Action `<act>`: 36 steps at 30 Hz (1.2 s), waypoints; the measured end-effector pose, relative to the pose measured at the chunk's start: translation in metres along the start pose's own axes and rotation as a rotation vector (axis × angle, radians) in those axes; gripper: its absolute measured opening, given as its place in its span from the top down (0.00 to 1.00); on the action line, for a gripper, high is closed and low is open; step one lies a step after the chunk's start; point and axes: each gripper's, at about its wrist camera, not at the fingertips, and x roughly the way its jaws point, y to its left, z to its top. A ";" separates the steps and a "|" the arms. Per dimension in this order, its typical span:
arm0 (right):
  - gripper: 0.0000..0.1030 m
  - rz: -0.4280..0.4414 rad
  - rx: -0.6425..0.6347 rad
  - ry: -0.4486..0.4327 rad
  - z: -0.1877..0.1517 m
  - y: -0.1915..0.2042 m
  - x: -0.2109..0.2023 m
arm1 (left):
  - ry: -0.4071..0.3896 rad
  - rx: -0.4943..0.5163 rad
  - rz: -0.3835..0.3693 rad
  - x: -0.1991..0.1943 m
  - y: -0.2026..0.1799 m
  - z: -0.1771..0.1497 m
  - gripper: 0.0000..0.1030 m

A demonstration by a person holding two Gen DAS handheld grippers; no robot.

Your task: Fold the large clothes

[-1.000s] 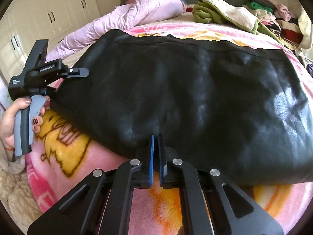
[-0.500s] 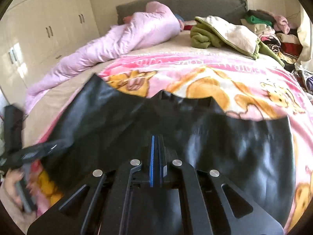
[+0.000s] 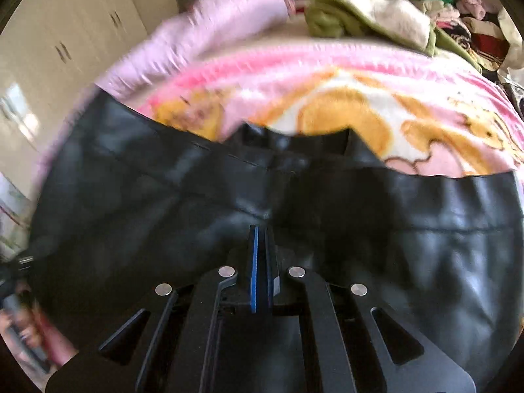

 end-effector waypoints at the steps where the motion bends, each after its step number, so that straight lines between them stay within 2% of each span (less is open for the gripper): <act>1: 0.97 0.001 -0.025 -0.011 -0.007 0.005 -0.011 | -0.003 0.002 0.001 0.000 -0.001 0.000 0.75; 6: 0.97 0.025 -0.096 0.001 -0.059 0.022 -0.049 | -0.021 0.017 -0.011 -0.006 -0.008 0.002 0.75; 10: 0.97 0.026 -0.094 0.093 -0.098 0.024 -0.037 | -0.029 0.034 -0.014 -0.010 -0.016 0.000 0.75; 13: 0.97 0.022 -0.081 0.082 -0.112 0.021 -0.025 | -0.030 0.051 -0.011 -0.009 -0.023 -0.002 0.75; 19: 0.97 0.108 -0.002 0.086 -0.101 0.008 -0.039 | -0.052 0.044 -0.019 -0.015 -0.026 -0.002 0.75; 25: 0.95 0.164 0.044 -0.073 -0.063 -0.001 -0.100 | -0.086 0.074 -0.029 -0.021 -0.058 0.002 0.75; 27: 0.88 0.186 0.041 -0.116 -0.052 0.001 -0.120 | -0.096 0.088 -0.040 -0.023 -0.072 0.002 0.76; 29: 0.69 0.212 0.040 -0.153 -0.037 0.003 -0.138 | -0.102 0.107 -0.041 -0.024 -0.085 0.001 0.77; 31: 0.58 0.240 0.030 -0.157 -0.024 0.008 -0.150 | -0.104 0.128 -0.043 -0.023 -0.098 -0.001 0.77; 33: 0.47 0.267 0.035 -0.145 -0.009 0.011 -0.155 | -0.101 0.150 -0.042 -0.022 -0.109 -0.004 0.77; 34: 0.33 0.289 0.045 -0.125 -0.002 0.013 -0.154 | -0.105 0.160 -0.034 -0.021 -0.113 -0.006 0.77; 35: 0.25 0.307 0.051 -0.108 0.006 0.016 -0.153 | -0.102 0.173 -0.032 -0.020 -0.119 -0.009 0.77; 36: 0.24 0.318 0.048 -0.077 0.014 0.021 -0.148 | -0.099 0.179 -0.030 -0.019 -0.122 -0.011 0.77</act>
